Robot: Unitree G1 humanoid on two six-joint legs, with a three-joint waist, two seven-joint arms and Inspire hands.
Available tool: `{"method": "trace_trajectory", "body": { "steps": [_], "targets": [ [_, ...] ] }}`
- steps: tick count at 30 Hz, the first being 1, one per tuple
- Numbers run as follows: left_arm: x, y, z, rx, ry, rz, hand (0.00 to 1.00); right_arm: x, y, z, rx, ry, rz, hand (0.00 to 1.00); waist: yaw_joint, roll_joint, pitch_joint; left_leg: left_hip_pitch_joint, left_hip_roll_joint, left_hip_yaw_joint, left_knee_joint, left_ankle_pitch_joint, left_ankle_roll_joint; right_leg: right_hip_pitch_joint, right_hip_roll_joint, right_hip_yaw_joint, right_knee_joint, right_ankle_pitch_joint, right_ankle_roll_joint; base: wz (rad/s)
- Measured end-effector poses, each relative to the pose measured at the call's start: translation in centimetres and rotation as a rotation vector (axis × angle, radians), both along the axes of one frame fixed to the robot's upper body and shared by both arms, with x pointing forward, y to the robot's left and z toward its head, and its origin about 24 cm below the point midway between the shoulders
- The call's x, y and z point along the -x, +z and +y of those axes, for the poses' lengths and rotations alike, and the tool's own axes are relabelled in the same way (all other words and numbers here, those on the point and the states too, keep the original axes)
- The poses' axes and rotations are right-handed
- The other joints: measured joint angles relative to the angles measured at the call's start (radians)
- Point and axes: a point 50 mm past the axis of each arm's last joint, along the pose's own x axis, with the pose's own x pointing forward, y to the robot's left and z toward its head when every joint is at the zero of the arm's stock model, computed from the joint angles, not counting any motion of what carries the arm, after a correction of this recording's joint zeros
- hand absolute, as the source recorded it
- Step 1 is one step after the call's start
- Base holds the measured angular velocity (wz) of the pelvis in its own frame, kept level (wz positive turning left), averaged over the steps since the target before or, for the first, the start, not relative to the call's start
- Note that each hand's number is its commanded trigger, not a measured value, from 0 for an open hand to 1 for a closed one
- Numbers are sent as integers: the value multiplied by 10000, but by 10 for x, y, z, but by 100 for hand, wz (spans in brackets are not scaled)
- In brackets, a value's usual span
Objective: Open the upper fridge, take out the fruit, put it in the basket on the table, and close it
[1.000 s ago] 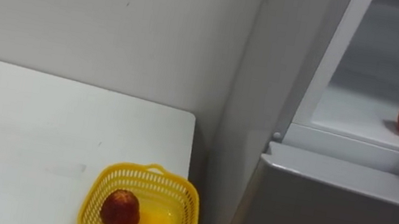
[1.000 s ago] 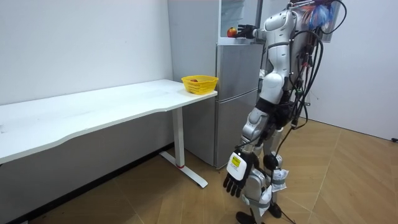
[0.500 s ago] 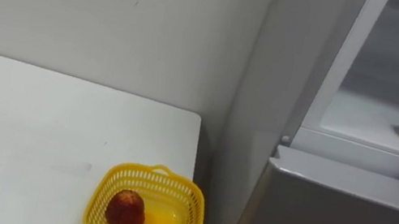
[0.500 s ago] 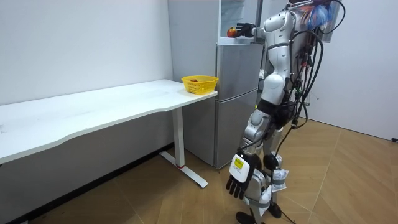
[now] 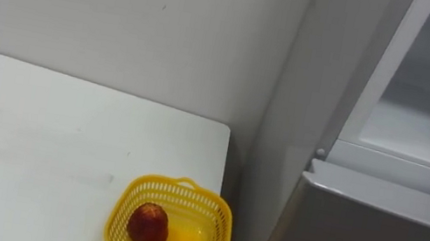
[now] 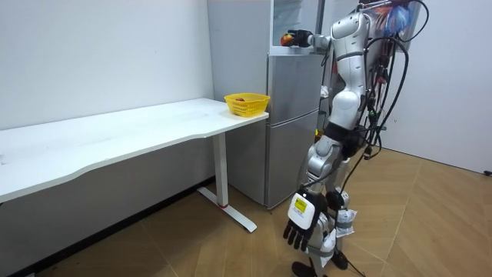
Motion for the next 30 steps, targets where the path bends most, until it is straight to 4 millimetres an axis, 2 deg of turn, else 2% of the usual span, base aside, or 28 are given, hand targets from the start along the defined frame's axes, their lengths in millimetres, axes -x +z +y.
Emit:
{"method": "trace_trajectory", "body": {
  "steps": [3, 7, 12, 30],
  "targets": [
    [0, 0, 1, -18, 7, 46, 0, 0, -3, -1, -41, 34, 123, 0, 5, -34, -8, 6, -1, -54, 24, 2, -3, 18, 0, -21, -3, 0, 0, 1],
    [1, 0, 1, 27, 20, 80, 0, 1, -5, -3, -96, 42, 238, 0, 20, -90, 24, 22, 0, -55, 62, 4, -5, 18, -1, -15, -2, -3, -6, 0],
    [1, 0, 0, 160, 22, 125, 0, 3, -12, -8, -340, -134, 441, 0, 203, -124, 23, 52, 4, -49, 81, 4, -5, 39, -2, 5, 11, -4, -8, 0],
    [2, 0, 1, 146, -21, 190, 0, 2, -13, -8, -443, 282, 458, 0, 240, -47, 56, -69, 28, -28, 83, 15, -22, 26, 4, -138, 16, -16, -37, 1]
  ]
}}
